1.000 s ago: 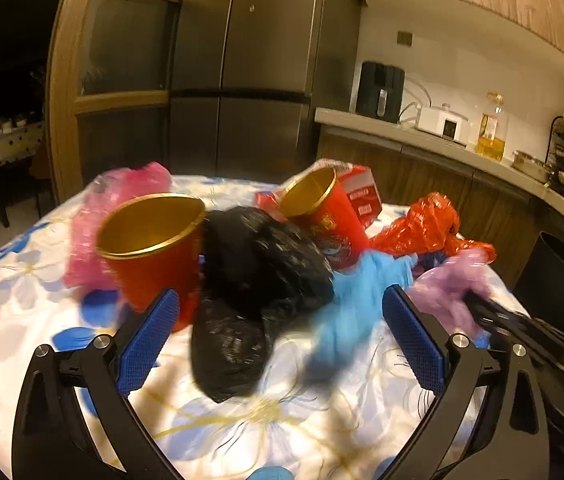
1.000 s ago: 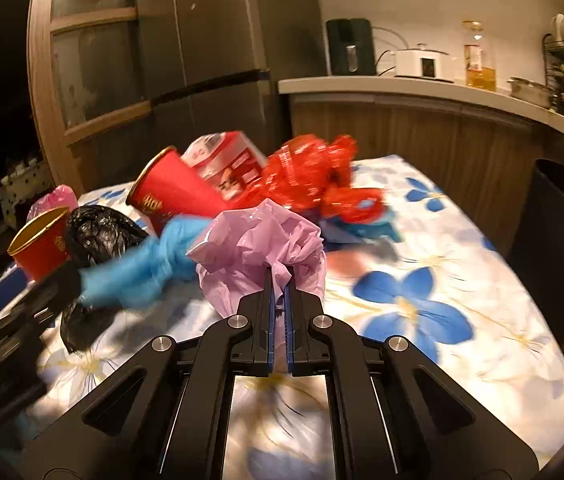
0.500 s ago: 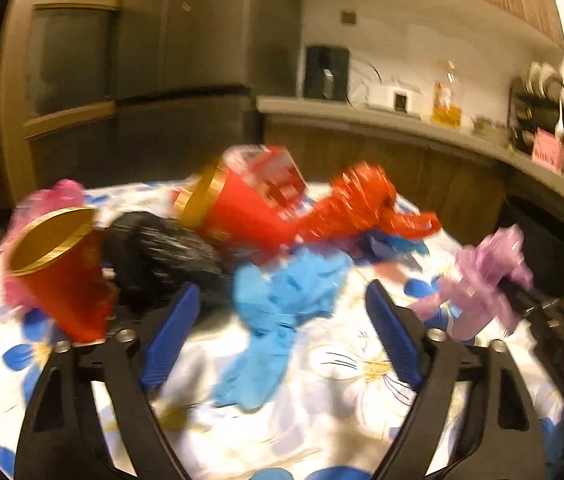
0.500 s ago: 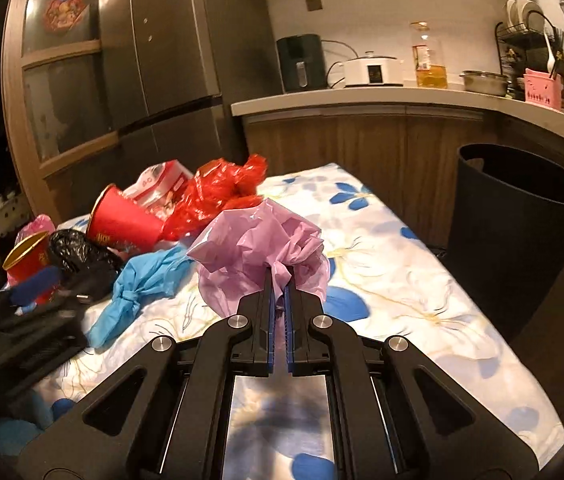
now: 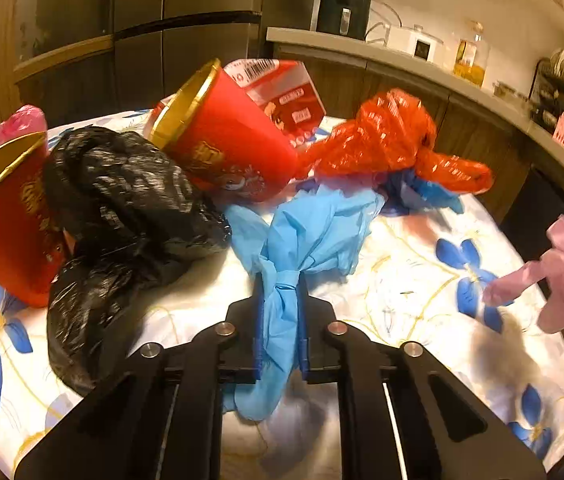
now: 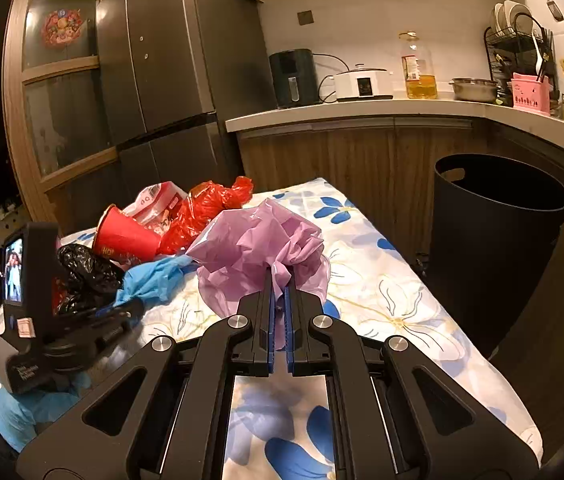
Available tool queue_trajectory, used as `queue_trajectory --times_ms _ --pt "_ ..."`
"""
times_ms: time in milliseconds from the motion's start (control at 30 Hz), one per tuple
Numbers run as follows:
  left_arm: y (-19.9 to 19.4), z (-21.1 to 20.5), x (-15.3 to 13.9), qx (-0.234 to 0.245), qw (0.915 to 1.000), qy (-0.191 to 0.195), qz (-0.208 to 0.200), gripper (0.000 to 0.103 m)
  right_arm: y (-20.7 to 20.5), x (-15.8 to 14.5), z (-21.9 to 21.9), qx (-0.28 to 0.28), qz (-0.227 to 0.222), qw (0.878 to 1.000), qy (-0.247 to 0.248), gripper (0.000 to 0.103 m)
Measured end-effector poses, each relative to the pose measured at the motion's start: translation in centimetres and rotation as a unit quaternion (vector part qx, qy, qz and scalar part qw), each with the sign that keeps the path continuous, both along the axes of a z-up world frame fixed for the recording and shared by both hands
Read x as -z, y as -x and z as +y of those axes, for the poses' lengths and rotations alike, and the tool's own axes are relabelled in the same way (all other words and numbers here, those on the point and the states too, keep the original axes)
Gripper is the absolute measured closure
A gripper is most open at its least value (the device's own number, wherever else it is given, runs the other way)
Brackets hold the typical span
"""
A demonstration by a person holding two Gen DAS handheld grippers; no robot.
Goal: Collect trash
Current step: 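Grasp the purple glove with the right tool while the left tool grasps the blue glove, then carry both gloves over the black bin and open both tools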
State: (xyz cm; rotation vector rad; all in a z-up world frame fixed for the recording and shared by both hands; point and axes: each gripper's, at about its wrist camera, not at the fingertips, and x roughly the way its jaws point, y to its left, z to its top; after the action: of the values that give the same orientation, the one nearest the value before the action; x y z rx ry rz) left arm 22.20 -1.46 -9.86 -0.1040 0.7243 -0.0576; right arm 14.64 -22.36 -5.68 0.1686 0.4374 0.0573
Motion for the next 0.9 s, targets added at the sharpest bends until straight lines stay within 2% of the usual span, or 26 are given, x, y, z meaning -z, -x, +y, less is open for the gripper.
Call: queue_trajectory --times_ms 233,367,633,900 --pt "6.1 0.1 -3.5 0.006 0.9969 0.033 -0.072 0.093 1.4 -0.6 -0.4 0.000 -0.008 1.000 0.001 0.099" --pt "8.2 -0.8 -5.4 0.016 0.9940 0.027 -0.105 0.093 2.3 -1.2 -0.5 -0.003 -0.017 1.000 -0.006 0.099" --pt "8.3 -4.8 -7.7 0.049 0.9909 0.022 -0.123 0.093 3.7 -2.5 -2.1 0.016 -0.034 0.999 -0.005 0.099" --pt "6.9 -10.3 -9.8 0.102 0.9843 0.020 -0.143 0.093 3.9 -4.0 -6.1 0.063 -0.051 0.997 0.004 0.099"
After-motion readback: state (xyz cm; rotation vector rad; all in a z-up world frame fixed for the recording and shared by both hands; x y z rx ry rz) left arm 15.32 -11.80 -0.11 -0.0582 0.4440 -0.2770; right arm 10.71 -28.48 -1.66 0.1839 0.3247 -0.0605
